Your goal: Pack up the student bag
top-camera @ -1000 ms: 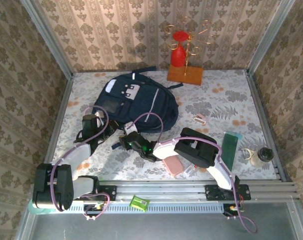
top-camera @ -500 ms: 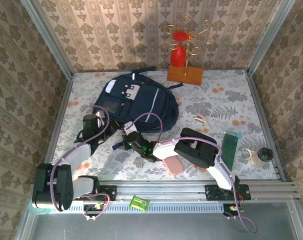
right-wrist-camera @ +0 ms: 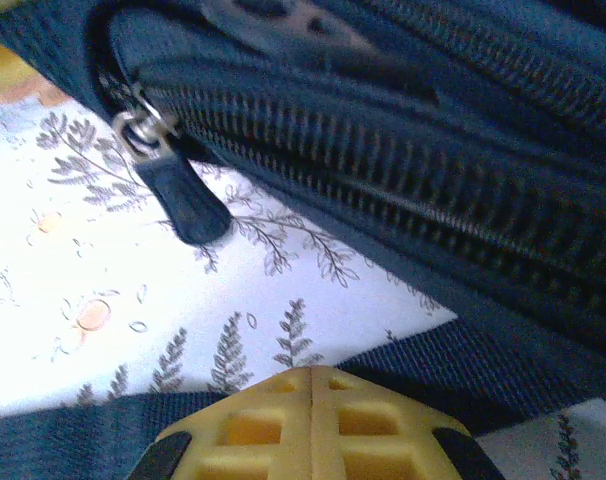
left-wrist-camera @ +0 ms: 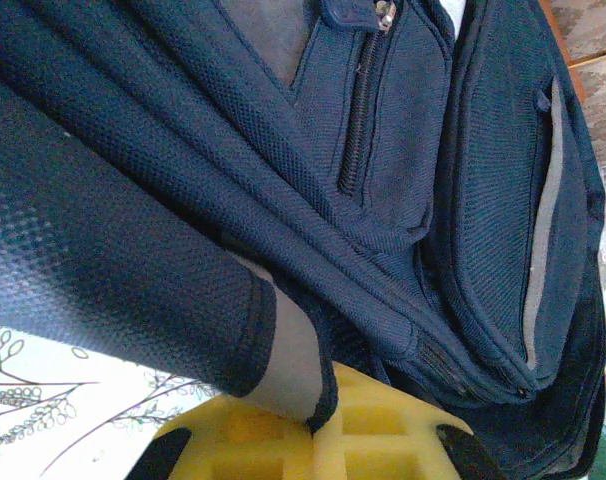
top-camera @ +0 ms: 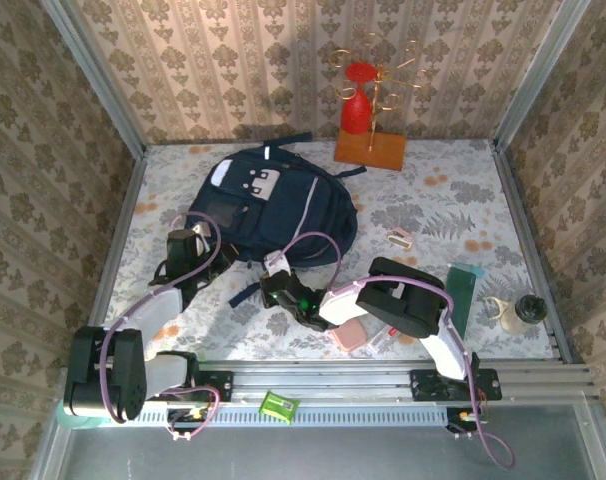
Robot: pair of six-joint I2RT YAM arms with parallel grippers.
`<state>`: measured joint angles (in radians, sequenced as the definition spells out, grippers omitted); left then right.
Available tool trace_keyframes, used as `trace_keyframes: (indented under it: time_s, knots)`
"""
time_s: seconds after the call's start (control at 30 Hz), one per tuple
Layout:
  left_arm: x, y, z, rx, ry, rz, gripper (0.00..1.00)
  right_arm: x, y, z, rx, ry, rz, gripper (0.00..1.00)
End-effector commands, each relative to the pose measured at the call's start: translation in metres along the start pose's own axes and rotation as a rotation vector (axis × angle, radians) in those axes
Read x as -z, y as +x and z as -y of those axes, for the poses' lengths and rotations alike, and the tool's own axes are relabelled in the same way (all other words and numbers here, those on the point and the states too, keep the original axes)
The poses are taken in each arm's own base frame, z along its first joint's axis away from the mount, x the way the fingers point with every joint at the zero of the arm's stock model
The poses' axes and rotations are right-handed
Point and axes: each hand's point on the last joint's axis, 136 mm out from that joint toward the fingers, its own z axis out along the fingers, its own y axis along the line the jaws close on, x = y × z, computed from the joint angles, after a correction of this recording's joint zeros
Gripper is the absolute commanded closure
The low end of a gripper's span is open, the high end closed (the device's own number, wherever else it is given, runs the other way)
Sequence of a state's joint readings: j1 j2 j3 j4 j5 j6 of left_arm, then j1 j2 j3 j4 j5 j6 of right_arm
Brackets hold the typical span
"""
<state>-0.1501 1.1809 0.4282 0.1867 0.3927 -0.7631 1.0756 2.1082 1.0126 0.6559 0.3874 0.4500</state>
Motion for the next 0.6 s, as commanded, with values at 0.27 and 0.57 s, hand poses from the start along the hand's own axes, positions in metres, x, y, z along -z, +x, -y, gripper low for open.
trace_keyframes:
  time_s: [0.27, 0.57]
  knots:
    - [0.002, -0.015, 0.022, -0.057, 0.059, 0.03, 1.0, 0.001, -0.033, -0.032, 0.035, -0.118, 0.072, 0.65]
    - [0.002, -0.015, 0.022, -0.058, 0.06, 0.032, 1.0, 0.019, -0.038, -0.036, 0.122, -0.03, 0.112, 0.63]
